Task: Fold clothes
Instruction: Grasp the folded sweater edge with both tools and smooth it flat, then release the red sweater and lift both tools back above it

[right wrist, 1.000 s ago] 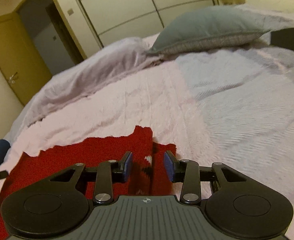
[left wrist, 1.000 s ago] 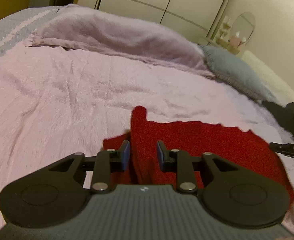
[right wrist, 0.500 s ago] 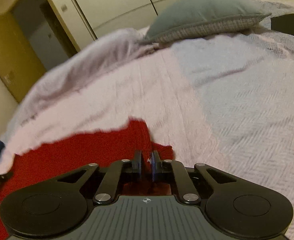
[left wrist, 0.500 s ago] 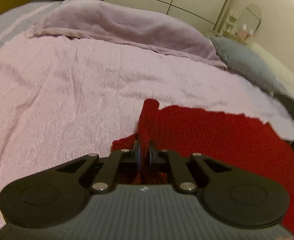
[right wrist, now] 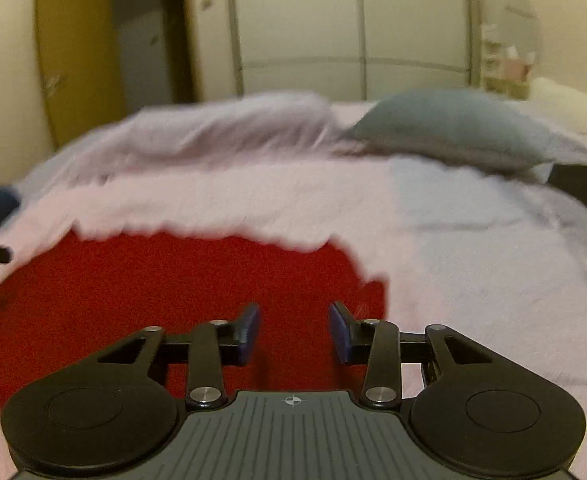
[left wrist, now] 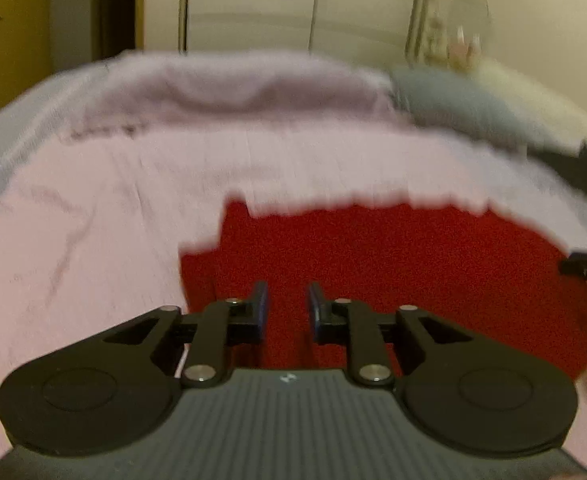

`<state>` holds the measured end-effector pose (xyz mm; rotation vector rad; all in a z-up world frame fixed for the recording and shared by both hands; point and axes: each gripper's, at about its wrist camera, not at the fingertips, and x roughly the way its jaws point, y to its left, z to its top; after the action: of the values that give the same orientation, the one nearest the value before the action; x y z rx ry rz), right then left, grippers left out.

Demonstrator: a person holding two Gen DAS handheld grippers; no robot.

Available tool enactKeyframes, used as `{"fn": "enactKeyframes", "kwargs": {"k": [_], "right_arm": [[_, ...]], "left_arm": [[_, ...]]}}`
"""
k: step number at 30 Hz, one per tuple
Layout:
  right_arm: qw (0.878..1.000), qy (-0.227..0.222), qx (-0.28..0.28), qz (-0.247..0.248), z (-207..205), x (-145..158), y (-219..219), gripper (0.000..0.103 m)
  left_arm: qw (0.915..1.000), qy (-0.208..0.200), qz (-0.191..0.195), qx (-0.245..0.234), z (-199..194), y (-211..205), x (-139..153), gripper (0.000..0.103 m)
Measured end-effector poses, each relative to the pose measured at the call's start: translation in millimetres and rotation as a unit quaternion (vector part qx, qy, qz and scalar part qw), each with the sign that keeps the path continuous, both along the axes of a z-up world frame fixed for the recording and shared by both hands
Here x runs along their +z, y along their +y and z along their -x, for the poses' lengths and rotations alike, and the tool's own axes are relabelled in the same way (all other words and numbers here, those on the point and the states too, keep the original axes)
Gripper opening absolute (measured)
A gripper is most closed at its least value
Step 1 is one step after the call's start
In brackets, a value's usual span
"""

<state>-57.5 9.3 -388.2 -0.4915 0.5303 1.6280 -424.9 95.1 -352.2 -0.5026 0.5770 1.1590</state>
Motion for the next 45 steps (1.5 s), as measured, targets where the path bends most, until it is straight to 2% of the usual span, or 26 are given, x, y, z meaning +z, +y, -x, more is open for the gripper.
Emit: {"fn": "enactKeyframes", "kwargs": {"k": [1,3,6,9,12,14,16,19,24,27,32,45], "right_arm": [[1.000,-0.004,0.005,0.010,2.5,-7.2,-3.6,0.040],[1.000,0.008,-0.011,0.018,-6.3,-10.4,-12.1,0.040],[0.999,0.006,-0.037,0.020,-10.0,0.7,-34.8,0.040],[1.000,0.007,-0.013,-0.005,7.0,11.5,-66.9,0.040],[1.000,0.012,0.012,-0.006,27.5,9.1,-83.5,0.040],[0.999,0.006,0.004,0.036,35.2,-7.1,-77.4,0.040],[0.997,0.016,-0.020,0.069,36.5,-14.6,-77.9,0.040],[0.997,0.027,-0.031,0.059,43.0,1.8,-101.8,0.040],[0.995,0.050,-0.032,0.077,57.1,9.3,-131.7,0.041],[0.993,0.058,-0.032,0.100,64.9,3.5,-143.3,0.041],[0.995,0.040,-0.025,0.089,77.2,12.0,-162.3,0.041],[0.995,0.053,-0.008,0.082,94.9,23.7,-202.3,0.041]], "left_arm": [[0.9999,0.006,0.009,0.006,0.8,-0.6,-8.9,0.019],[0.9996,-0.008,0.016,0.022,10.8,-7.5,-15.3,0.018],[0.9987,-0.023,0.009,0.043,16.8,-34.5,0.5,0.017],[0.9988,-0.001,-0.016,0.045,10.5,-68.3,14.5,0.017],[0.9989,0.005,0.004,0.047,-0.6,-87.2,11.9,0.024],[0.9972,0.026,0.029,0.064,-6.1,-91.1,-0.6,0.025],[0.9955,0.026,0.034,0.084,-6.0,-101.3,0.6,0.024],[0.9943,0.032,0.025,0.098,-9.6,-121.6,15.6,0.028],[0.9940,0.042,0.024,0.098,-22.8,-156.4,24.6,0.033],[0.9942,0.040,0.043,0.091,-31.1,-173.5,20.5,0.033],[0.9943,0.042,0.048,0.085,-39.6,-200.0,22.1,0.036],[0.9933,0.061,0.022,0.096,-37.4,-240.7,39.3,0.041]]}}
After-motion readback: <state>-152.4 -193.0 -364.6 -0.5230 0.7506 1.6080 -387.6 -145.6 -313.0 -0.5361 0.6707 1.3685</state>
